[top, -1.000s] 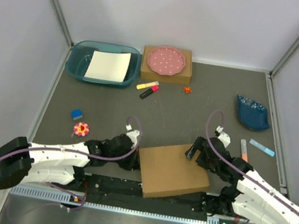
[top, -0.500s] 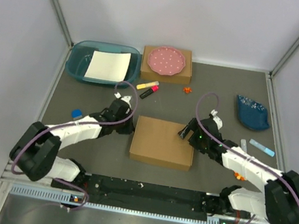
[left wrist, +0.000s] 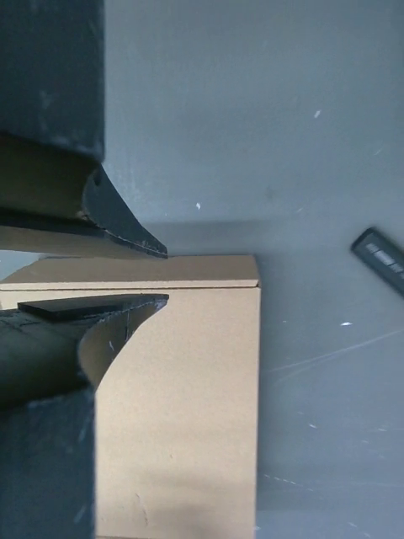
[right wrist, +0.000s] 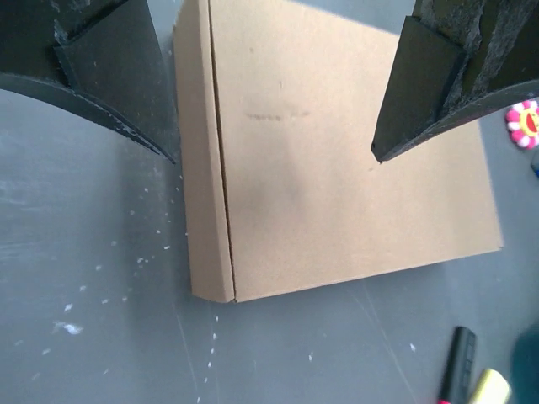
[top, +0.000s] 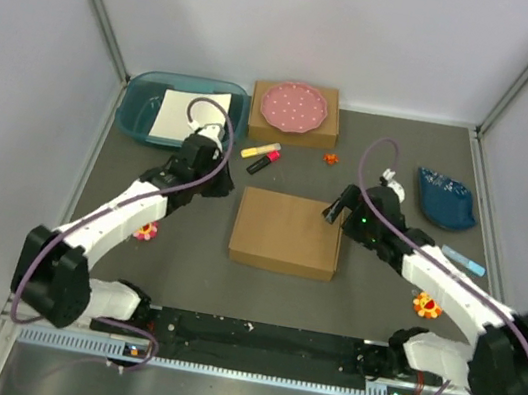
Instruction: Fold the paper box
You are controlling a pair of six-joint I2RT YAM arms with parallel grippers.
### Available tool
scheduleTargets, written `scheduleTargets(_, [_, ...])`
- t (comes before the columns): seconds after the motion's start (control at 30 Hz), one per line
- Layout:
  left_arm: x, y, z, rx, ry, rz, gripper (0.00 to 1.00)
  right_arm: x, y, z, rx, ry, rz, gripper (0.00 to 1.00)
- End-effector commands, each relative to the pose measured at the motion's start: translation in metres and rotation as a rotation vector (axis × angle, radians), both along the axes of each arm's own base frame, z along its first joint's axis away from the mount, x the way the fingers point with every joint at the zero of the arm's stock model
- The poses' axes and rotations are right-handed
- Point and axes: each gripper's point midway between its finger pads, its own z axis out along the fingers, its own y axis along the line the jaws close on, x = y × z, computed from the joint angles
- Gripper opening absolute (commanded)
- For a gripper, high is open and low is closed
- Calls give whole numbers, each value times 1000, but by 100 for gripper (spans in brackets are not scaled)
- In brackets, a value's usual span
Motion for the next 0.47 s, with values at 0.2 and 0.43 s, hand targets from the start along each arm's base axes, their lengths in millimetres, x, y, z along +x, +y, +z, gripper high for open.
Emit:
scheduleTargets(0.2, [-31,33,80,-80,-223,108,46,-44,-40,103,-31,-287,26,98])
scheduleTargets(0.43, [-53,26,74,-217,-227,108,42,-61,-56,100,-113,-342,49,99])
